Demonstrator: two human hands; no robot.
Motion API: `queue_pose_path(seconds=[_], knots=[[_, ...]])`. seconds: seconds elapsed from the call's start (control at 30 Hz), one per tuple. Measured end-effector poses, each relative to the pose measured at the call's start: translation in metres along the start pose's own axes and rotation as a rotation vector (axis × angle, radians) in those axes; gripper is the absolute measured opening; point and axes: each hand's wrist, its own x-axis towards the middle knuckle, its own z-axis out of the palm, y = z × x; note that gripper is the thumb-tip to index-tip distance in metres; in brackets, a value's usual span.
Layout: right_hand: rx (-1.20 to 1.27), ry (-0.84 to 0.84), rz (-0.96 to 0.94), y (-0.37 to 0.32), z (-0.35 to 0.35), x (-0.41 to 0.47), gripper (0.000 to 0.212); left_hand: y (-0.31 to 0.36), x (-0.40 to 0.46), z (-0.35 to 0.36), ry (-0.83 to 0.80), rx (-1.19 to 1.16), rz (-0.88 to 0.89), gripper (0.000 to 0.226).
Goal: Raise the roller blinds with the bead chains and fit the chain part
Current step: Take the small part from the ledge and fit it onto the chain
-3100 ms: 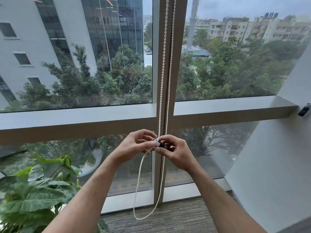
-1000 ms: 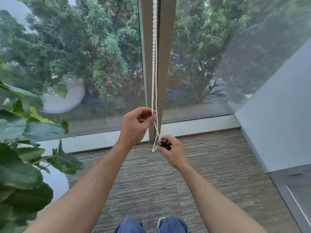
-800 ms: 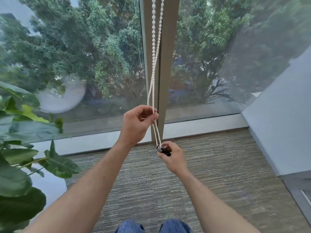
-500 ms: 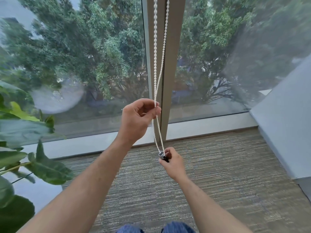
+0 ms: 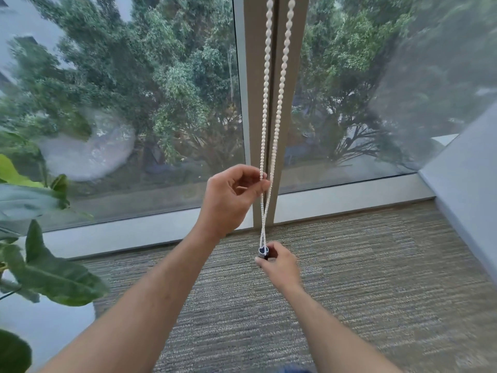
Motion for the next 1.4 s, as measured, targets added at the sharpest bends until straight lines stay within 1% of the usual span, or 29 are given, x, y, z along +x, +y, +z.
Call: queue_pose_path(seconds=[0.13, 0.23, 0.3, 0.5, 0.6, 0.67, 0.8, 0.83, 0.97, 1.1, 1.2, 1.23, 1.3, 1.33, 1.4], knots=[[0.007, 0.022, -0.03, 0.001, 0.005, 0.008, 0.021, -0.029, -0.017, 0.011, -0.09, 0.061, -0.038, 0.017], [0.012, 0.021, -0.037, 0.003, 0.006, 0.009, 0.021, -0.036, -0.022, 0.014, -0.163, 0.045, -0.056, 0.021], [0.032, 0.031, -0.041, 0.005, 0.007, 0.011, 0.021, -0.037, -0.022, 0.014, -0.2, 0.007, -0.07, 0.02], [0.038, 0.037, -0.035, 0.007, 0.006, 0.016, 0.022, -0.035, -0.024, 0.009, -0.215, -0.08, -0.118, 0.015], [-0.006, -0.017, -0.034, -0.002, 0.002, 0.012, 0.022, -0.027, -0.025, 0.007, -0.219, -0.088, -0.13, 0.015], [-0.013, -0.047, -0.062, -0.012, -0.004, 0.008, 0.029, -0.017, -0.024, 0.006, -0.215, -0.104, -0.137, 0.015], [0.029, -0.059, -0.184, -0.051, -0.028, 0.003, 0.044, 0.014, -0.01, 0.003, -0.171, -0.093, -0.087, 0.014], [0.044, -0.055, -0.212, -0.065, -0.037, 0.002, 0.043, 0.024, -0.006, 0.001, -0.151, -0.091, -0.074, 0.014], [0.091, -0.006, -0.335, -0.121, -0.072, -0.007, 0.028, 0.066, 0.01, -0.007, -0.08, -0.098, -0.045, 0.015], [0.107, 0.008, -0.44, -0.185, -0.11, -0.031, 0.029, 0.119, 0.03, -0.013, -0.024, -0.093, 0.003, 0.015], [0.177, 0.062, -0.499, -0.231, -0.141, -0.049, 0.029, 0.162, 0.046, -0.019, 0.001, -0.097, 0.032, 0.016], [0.207, 0.082, -0.522, -0.247, -0.152, -0.056, 0.027, 0.177, 0.051, -0.022, 0.012, -0.094, 0.042, 0.016], [0.251, 0.115, -0.579, -0.276, -0.171, -0.07, 0.015, 0.204, 0.062, -0.028, 0.038, -0.102, 0.04, 0.016], [0.271, 0.127, -0.61, -0.291, -0.182, -0.078, 0.014, 0.219, 0.067, -0.032, 0.048, -0.111, 0.038, 0.014], [0.309, 0.146, -0.668, -0.326, -0.205, -0.095, 0.027, 0.251, 0.08, -0.04, 0.058, -0.095, 0.051, 0.01]])
